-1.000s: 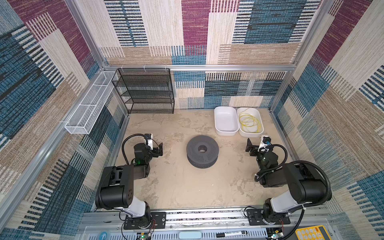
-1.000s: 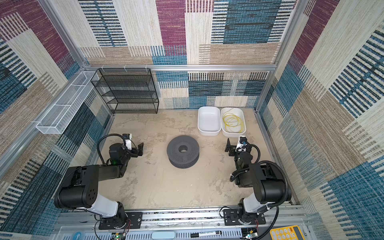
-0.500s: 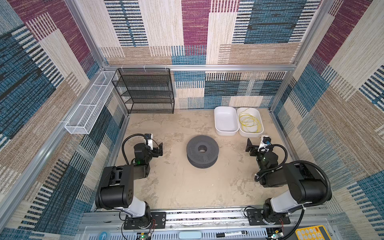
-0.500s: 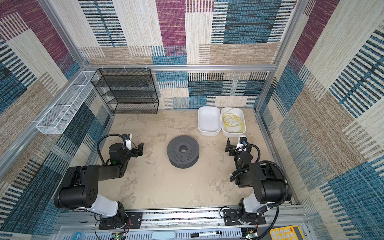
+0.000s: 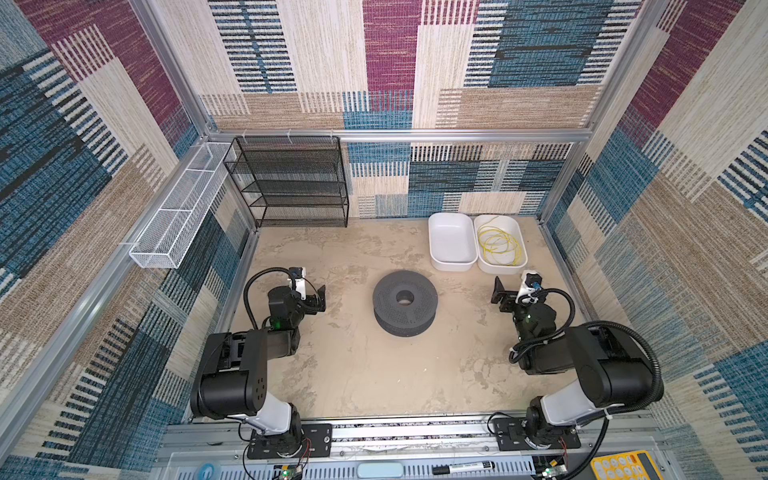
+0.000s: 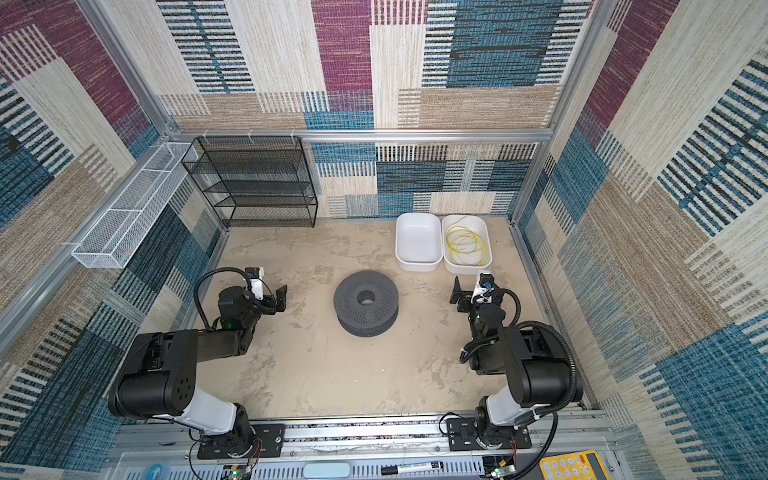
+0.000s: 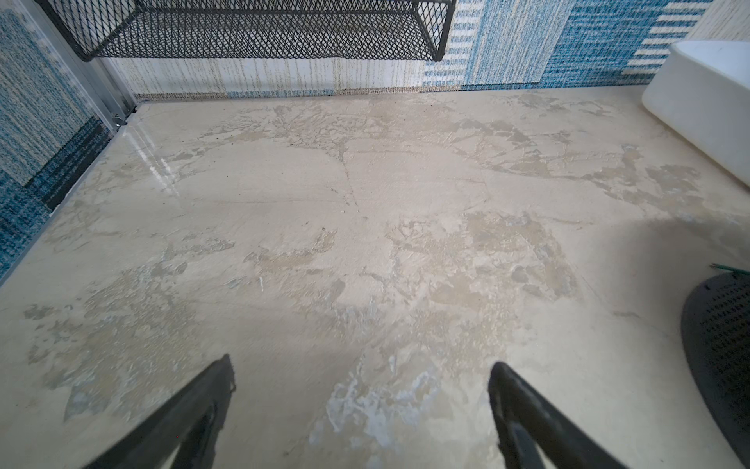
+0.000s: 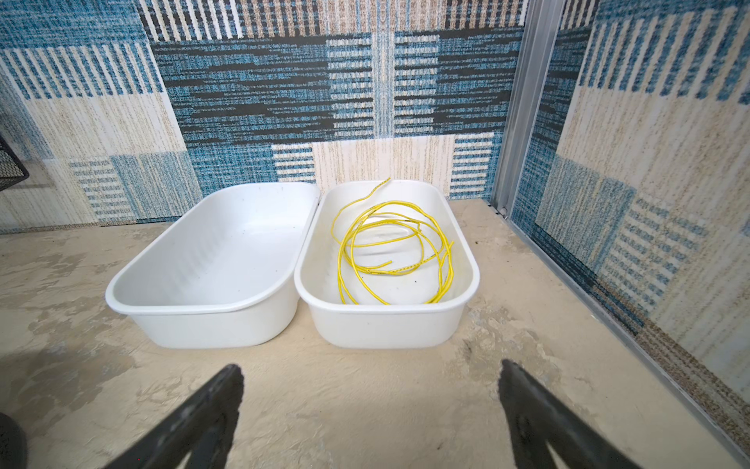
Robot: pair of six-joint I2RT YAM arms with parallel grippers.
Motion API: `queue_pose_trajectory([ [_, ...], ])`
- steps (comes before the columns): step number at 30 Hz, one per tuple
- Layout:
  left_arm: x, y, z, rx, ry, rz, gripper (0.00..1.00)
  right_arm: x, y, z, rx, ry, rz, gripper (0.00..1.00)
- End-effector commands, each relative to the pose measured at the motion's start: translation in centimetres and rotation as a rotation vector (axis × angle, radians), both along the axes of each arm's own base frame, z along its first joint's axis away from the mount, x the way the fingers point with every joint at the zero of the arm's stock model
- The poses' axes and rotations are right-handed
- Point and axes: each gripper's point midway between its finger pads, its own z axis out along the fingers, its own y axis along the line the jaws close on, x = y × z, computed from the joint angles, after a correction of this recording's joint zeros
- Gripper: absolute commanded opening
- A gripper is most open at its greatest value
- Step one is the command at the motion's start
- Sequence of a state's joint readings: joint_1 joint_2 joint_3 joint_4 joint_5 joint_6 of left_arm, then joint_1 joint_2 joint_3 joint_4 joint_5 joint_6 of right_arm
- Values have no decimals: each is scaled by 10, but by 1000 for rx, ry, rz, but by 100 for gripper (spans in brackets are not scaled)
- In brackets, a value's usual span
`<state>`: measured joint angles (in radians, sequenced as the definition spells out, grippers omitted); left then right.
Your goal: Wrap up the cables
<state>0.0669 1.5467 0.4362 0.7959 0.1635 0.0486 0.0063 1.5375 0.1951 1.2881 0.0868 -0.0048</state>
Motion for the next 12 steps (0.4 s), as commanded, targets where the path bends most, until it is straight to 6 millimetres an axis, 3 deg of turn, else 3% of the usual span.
queue_pose_trajectory([
  [1, 1, -1, 3, -23, -9, 0, 99, 2, 1, 6, 3, -21, 5, 99],
  [4, 1, -1, 3, -23, -9, 1, 99, 8, 13, 3, -11, 0, 88, 99],
  [12, 1, -1, 2, -23, -8, 1, 99, 5, 12, 5, -12, -9, 87, 99],
])
